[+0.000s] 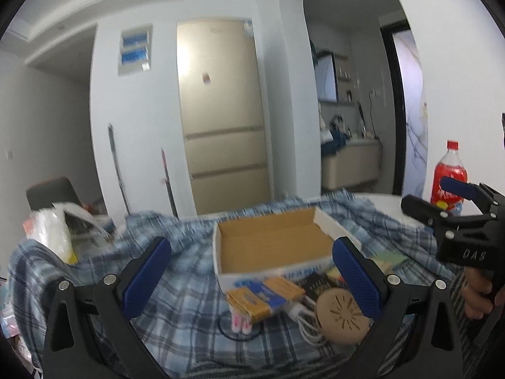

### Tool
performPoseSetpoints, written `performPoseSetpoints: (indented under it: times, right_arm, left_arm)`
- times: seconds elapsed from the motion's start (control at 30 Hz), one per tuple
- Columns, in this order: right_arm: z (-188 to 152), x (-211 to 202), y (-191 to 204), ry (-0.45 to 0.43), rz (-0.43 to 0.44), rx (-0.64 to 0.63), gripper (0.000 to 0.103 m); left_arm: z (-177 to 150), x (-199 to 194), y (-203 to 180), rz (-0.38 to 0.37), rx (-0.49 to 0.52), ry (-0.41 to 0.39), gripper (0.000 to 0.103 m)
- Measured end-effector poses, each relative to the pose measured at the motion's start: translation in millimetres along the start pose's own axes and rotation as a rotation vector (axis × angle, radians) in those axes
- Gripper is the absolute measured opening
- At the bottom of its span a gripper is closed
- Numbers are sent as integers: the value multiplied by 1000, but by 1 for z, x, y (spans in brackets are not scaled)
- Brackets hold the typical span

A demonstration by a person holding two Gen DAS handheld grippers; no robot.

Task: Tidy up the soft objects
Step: 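Lower the left tool and grasp the round beige disc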

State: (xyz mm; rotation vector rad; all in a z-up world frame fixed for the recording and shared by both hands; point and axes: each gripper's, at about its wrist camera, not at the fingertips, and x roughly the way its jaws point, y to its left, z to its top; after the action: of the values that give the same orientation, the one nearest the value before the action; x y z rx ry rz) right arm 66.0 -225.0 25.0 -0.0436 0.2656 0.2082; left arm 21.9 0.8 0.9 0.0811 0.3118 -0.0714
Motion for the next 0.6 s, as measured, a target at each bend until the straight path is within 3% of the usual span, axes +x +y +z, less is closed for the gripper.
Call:
performPoseSetpoints:
  times: [0.2,0.27,0.4,0.5,0.6]
  right_arm:
    - [-4,19,-13,154,36,61,103]
    - [-8,25,-16,197,44,71,103]
    - [-14,30,-20,238,51,82,103]
    - [-17,32,-20,265,52,83,103]
    - [-18,35,-20,283,58,82,103]
  left_arm:
    - [-3,23,15,-53,-57,184,103]
    - [-6,32,18,-66,-70,243,95]
    - [-19,54,22,-120,-102,367,91]
    - [-27,62,20,-143,-101,420,86]
    - [-31,62,12,-145,-67,421,86]
